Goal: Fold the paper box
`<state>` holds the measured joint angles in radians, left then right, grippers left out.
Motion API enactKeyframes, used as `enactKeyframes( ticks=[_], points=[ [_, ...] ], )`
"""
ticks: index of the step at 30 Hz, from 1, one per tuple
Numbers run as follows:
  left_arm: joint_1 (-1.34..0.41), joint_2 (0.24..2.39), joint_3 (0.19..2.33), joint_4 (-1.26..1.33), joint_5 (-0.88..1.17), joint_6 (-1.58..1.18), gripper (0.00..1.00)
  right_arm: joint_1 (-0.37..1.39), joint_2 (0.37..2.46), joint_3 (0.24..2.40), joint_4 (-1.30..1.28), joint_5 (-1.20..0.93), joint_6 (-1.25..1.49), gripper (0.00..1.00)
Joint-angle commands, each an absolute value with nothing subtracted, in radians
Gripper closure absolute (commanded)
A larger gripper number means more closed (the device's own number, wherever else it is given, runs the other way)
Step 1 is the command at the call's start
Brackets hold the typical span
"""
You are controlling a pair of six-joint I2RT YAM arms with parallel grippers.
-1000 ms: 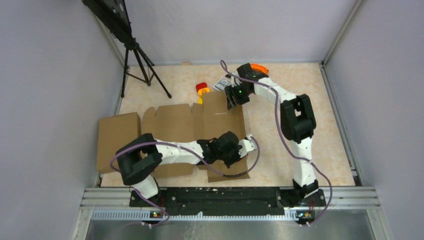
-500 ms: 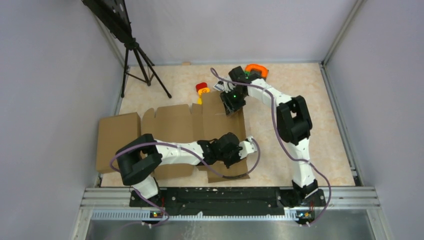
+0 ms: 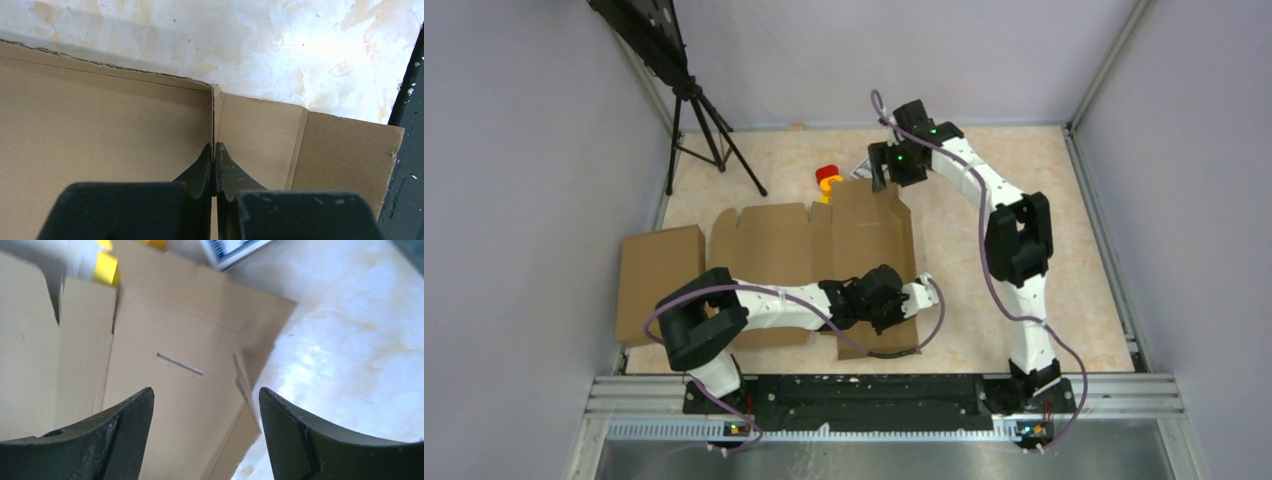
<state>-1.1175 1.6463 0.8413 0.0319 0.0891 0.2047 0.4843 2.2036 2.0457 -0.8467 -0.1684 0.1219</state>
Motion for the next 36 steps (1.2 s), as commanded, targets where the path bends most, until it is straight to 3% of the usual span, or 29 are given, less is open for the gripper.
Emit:
enactKeyframes(
  ticks=[1,7,12,16,26,36],
  points=[
    [-1.115,1.637,0.835,0.071,0.076,0.211,1.0,0.403,2.133,2.06,-0.771,-0.13,0.334,0.23],
    [-1.117,1.619,0.821,0.087,0.066,0.217,1.0,0.384,2.067,1.923,-0.782,0.043,0.573,0.23],
    [-1.118,1.612,0.814,0.101,0.07,0.216,1.0,0.365,1.94,1.656,-0.616,0.051,0.787,0.29],
    [-1.119,1.615,0.808,0.115,0.081,0.218,1.0,0.364,1.932,1.621,-0.613,0.081,0.895,0.3],
    [-1.118,1.629,0.802,0.13,0.081,0.227,1.0,0.392,2.049,1.712,-0.662,-0.039,0.752,0.35],
    [-1.118,1.627,0.799,0.146,0.093,0.231,1.0,0.4,2.007,1.6,-0.606,-0.06,0.764,0.35]
  ],
)
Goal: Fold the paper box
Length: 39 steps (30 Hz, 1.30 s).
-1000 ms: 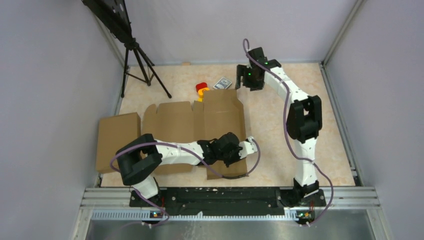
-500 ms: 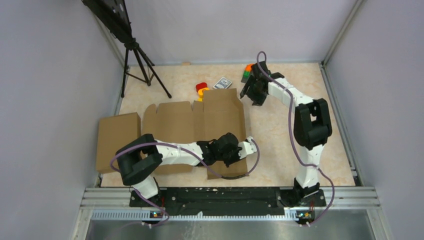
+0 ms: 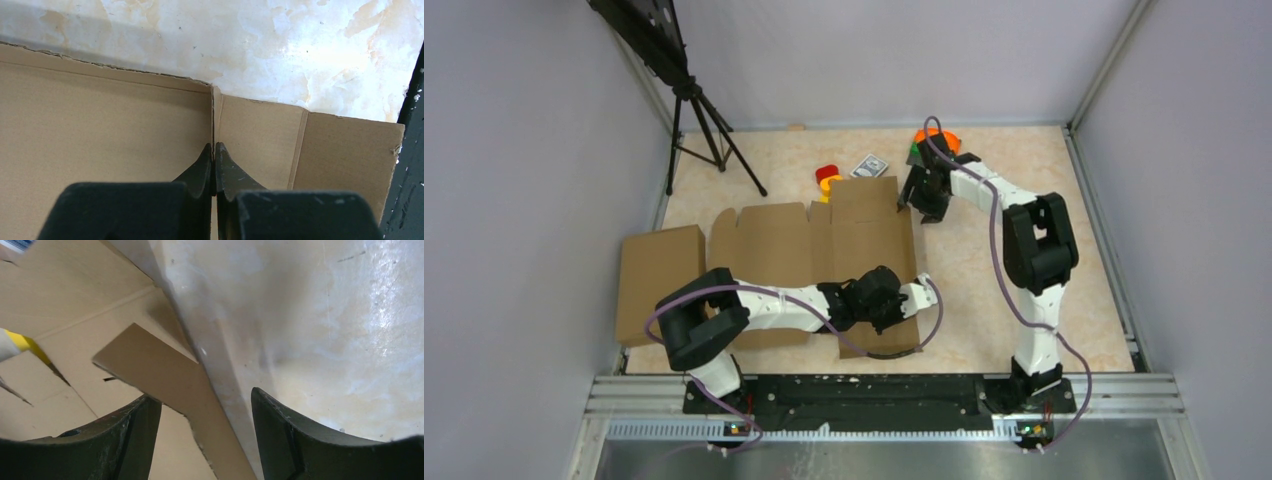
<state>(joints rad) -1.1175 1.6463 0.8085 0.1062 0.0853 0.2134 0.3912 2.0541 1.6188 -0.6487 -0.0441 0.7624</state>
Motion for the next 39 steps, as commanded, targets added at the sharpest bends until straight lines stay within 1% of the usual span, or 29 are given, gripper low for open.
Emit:
enactKeyframes(
  ticks=[1,6,9,15,19,23,29,36,38,39],
  points=[
    [-1.118,1.625,0.797,0.146,0.092,0.23,1.0,0.4,2.011,1.613,-0.612,-0.063,0.76,0.34],
    [-1.118,1.624,0.794,0.15,0.094,0.231,1.0,0.383,2.032,1.742,-0.68,-0.021,0.736,0.31],
    [-1.118,1.62,0.79,0.151,0.092,0.229,1.0,0.355,2.026,1.781,-0.694,-0.005,0.746,0.3],
    [-1.118,1.624,0.789,0.156,0.095,0.229,1.0,0.331,2.039,1.773,-0.701,0.046,0.787,0.3],
    [-1.118,1.623,0.788,0.155,0.097,0.229,1.0,0.332,2.078,1.762,-0.7,0.025,0.792,0.3],
    [-1.118,1.621,0.788,0.154,0.097,0.23,1.0,0.334,2.079,1.712,-0.653,-0.021,0.778,0.31],
    [-1.118,1.627,0.794,0.148,0.096,0.23,1.0,0.355,2.083,1.684,-0.662,-0.038,0.744,0.31],
    [-1.118,1.627,0.793,0.146,0.099,0.233,1.0,0.388,2.072,1.666,-0.666,-0.062,0.683,0.35],
    [-1.118,1.627,0.794,0.146,0.101,0.233,1.0,0.395,2.062,1.656,-0.66,-0.067,0.66,0.39],
    [-1.118,1.626,0.794,0.145,0.101,0.232,1.0,0.398,2.059,1.651,-0.655,-0.071,0.647,0.43]
  ],
)
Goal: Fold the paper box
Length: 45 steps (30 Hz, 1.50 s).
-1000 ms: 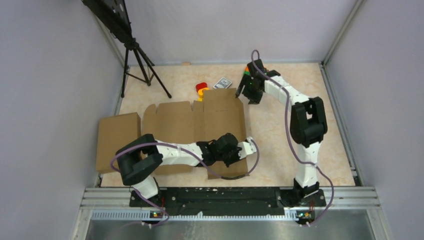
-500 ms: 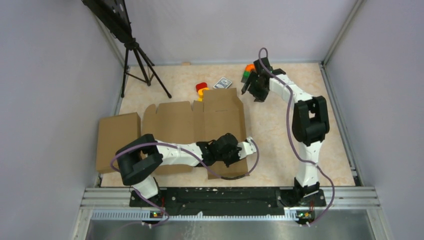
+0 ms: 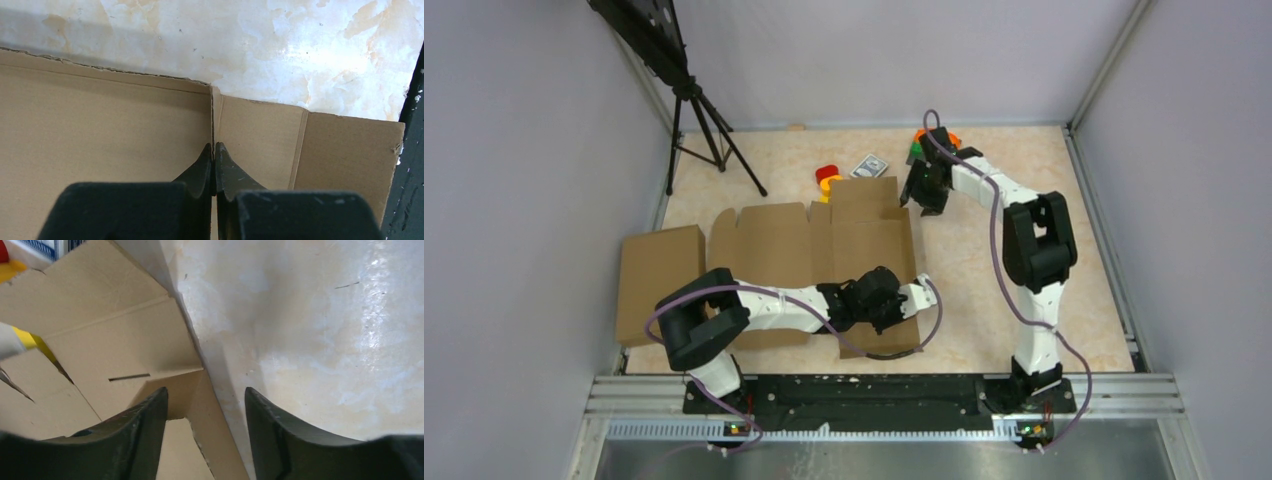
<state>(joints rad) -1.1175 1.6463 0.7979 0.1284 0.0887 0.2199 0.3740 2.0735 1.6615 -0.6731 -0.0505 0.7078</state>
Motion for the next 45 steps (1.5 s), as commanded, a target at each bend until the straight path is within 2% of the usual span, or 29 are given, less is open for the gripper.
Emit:
enactKeyframes(
  ticks=[1,9,12,15,17,22,26,29,30,32,33,35,41,45],
  points=[
    [-1.118,1.625,0.793,0.144,0.101,0.232,1.0,0.401,2.057,1.647,-0.656,-0.073,0.634,0.47],
    [-1.118,1.62,0.791,0.144,0.102,0.233,1.0,0.438,2.062,1.662,-0.709,-0.034,0.507,0.5],
    [-1.119,1.618,0.789,0.145,0.104,0.232,1.0,0.45,2.065,1.679,-0.721,-0.034,0.46,0.43],
    [-1.118,1.618,0.789,0.144,0.104,0.232,1.0,0.455,2.084,1.713,-0.748,-0.031,0.427,0.42],
    [-1.118,1.617,0.79,0.144,0.102,0.232,1.0,0.458,2.097,1.734,-0.77,-0.02,0.416,0.48],
    [-1.118,1.615,0.788,0.144,0.101,0.23,1.0,0.46,2.106,1.755,-0.784,-0.018,0.402,0.86],
    [-1.118,1.615,0.788,0.144,0.101,0.231,1.0,0.463,2.111,1.773,-0.794,-0.023,0.4,1.0],
    [-1.118,1.615,0.788,0.144,0.101,0.231,1.0,0.463,2.117,1.785,-0.806,-0.025,0.394,1.0],
    [-1.118,1.615,0.788,0.144,0.101,0.231,1.0,0.463,2.116,1.788,-0.807,-0.025,0.391,0.91],
    [-1.119,1.615,0.788,0.143,0.1,0.23,1.0,0.465,2.111,1.792,-0.818,-0.023,0.387,0.61],
    [-1.119,1.615,0.787,0.144,0.099,0.23,1.0,0.465,2.099,1.788,-0.818,-0.023,0.385,0.52],
    [-1.118,1.617,0.789,0.145,0.1,0.231,1.0,0.464,2.067,1.769,-0.805,-0.022,0.381,0.4],
    [-1.118,1.618,0.788,0.144,0.1,0.23,1.0,0.463,1.876,1.613,-0.691,-0.034,0.346,0.2],
    [-1.118,1.618,0.788,0.145,0.098,0.231,1.0,0.449,1.726,1.486,-0.627,-0.026,0.344,0.16]
  ],
)
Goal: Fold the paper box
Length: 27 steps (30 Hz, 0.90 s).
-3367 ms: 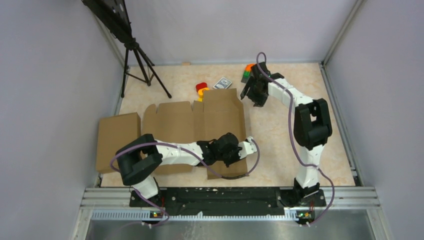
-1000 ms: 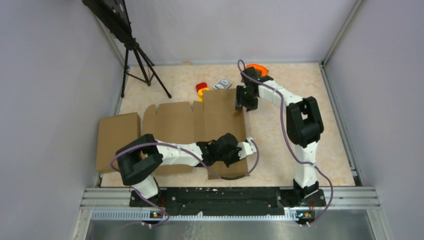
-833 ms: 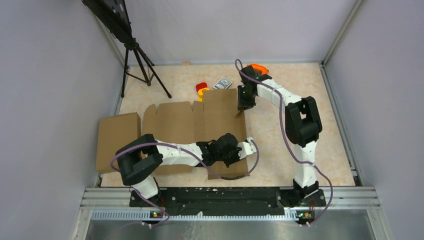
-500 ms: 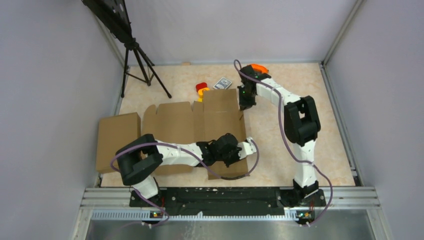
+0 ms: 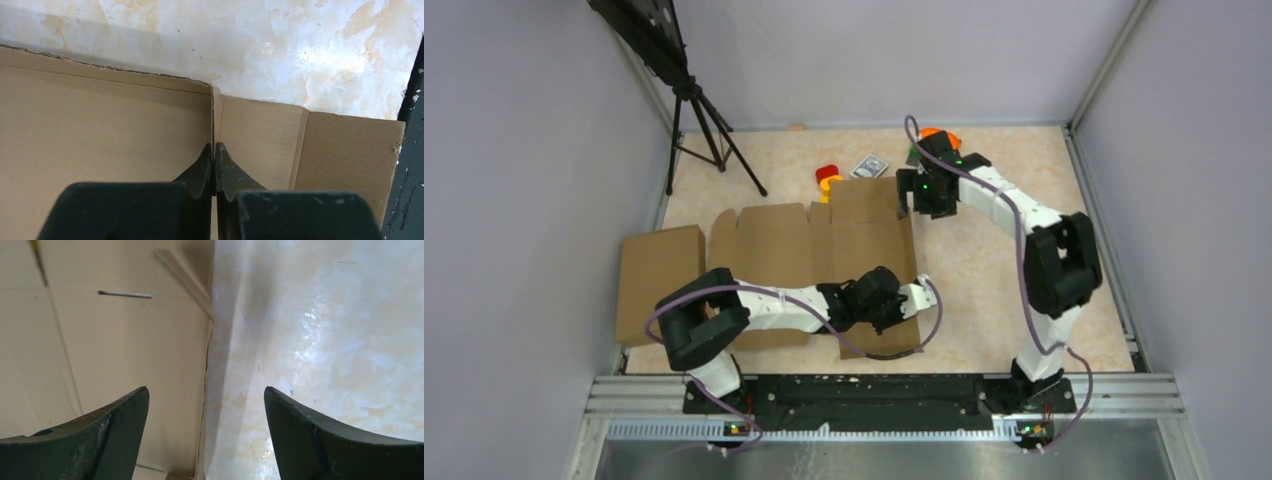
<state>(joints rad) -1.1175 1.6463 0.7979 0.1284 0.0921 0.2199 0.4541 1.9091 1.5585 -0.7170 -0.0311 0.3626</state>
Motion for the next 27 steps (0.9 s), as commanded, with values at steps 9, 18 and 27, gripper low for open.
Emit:
enactKeyframes(
  ticks=[9,18,27],
  points=[
    [-1.119,1.615,0.79,0.149,0.101,0.224,0.96,0.398,1.361,1.112,-0.544,-0.012,0.415,0.16],
    [-1.115,1.62,0.796,0.14,0.087,0.216,0.87,0.425,1.021,0.751,-0.514,-0.083,0.681,0.17],
    [-1.105,1.613,0.804,0.122,0.041,0.199,0.8,0.499,0.967,0.614,-0.466,-0.126,0.772,0.22]
  ],
)
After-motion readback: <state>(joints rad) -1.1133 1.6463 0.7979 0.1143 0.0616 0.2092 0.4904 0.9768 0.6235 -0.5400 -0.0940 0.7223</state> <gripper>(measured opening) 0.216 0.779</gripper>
